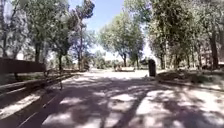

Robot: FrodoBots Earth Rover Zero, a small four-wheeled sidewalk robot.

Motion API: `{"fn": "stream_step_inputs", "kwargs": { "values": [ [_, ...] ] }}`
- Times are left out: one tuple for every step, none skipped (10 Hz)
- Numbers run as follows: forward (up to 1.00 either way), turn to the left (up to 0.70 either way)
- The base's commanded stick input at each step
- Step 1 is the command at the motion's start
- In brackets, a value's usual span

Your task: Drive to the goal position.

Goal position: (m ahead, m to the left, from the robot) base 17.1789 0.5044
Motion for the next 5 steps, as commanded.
{"fn": "stream_step_inputs", "kwargs": {
  "values": [
    [0.85,0.0],
    [0.85,0.0],
    [0.85,0.0],
    [0.85,0.0],
    [0.85,0.0]
  ]
}}
